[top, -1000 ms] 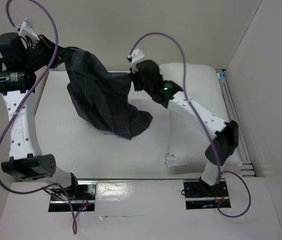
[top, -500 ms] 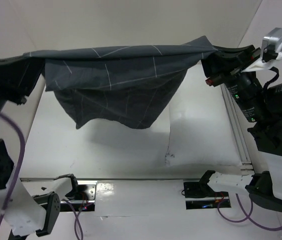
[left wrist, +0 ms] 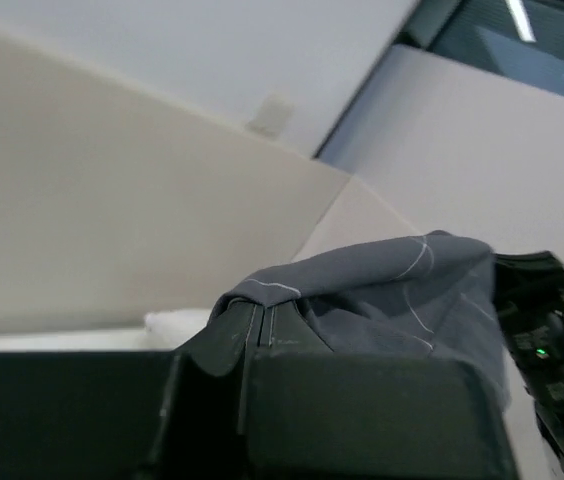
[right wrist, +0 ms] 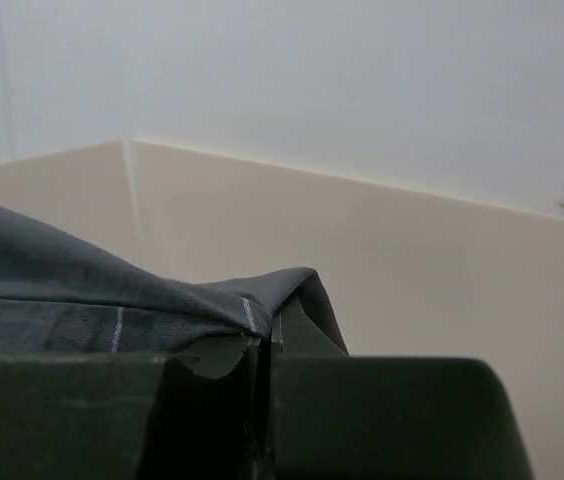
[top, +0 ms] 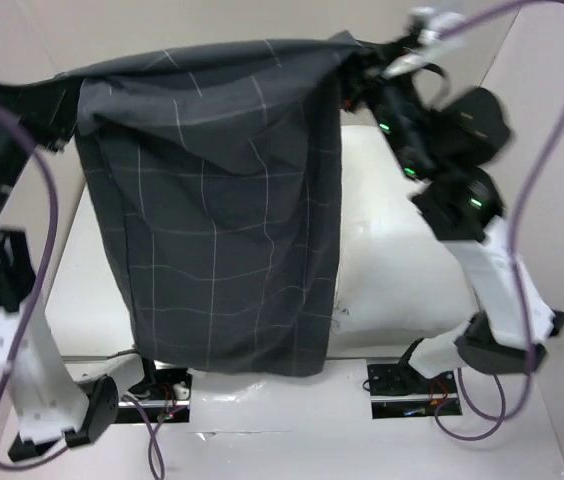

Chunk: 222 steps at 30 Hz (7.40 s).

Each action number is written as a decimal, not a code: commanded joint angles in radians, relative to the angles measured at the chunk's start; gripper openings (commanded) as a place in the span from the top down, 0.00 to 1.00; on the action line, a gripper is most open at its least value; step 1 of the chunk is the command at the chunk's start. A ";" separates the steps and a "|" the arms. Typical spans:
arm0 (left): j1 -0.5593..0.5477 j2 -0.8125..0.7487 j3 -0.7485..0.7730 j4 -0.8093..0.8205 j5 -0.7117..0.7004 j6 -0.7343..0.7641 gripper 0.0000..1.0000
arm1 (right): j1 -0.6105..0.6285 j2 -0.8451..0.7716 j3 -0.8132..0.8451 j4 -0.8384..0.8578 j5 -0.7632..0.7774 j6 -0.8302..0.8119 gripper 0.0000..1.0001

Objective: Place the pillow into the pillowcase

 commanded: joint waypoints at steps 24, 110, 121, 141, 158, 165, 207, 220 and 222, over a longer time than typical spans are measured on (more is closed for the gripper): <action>0.018 0.677 -0.216 -0.159 -0.410 0.323 0.00 | -0.310 0.975 0.261 0.122 -0.393 0.265 0.07; -0.872 0.505 -0.860 -0.537 -0.686 0.438 0.85 | -0.455 0.069 -0.663 -0.458 -0.237 0.443 0.03; -0.593 0.263 -0.682 -0.580 -0.403 0.502 1.00 | -0.320 0.152 -0.784 -0.355 -0.472 0.382 0.02; -0.478 0.304 -0.599 -0.601 -0.305 0.521 1.00 | -0.152 0.247 -0.972 -0.228 -0.254 0.663 0.19; -0.469 0.284 -0.608 -0.601 -0.275 0.530 1.00 | -0.240 0.212 -1.276 0.495 -0.547 1.423 0.09; -0.469 0.284 -0.619 -0.592 -0.265 0.530 1.00 | -0.208 0.286 -1.190 0.438 -0.538 1.433 0.14; -0.441 0.221 -0.669 -0.572 -0.245 0.519 1.00 | -0.154 0.359 -1.083 0.400 -0.360 1.341 1.00; -0.504 0.131 -0.688 -0.811 -0.459 0.569 0.28 | -0.214 0.161 -0.876 0.191 -0.203 0.937 1.00; -0.544 0.119 -0.663 -0.795 -0.514 0.538 0.23 | -0.214 0.172 -0.827 0.147 -0.214 0.900 1.00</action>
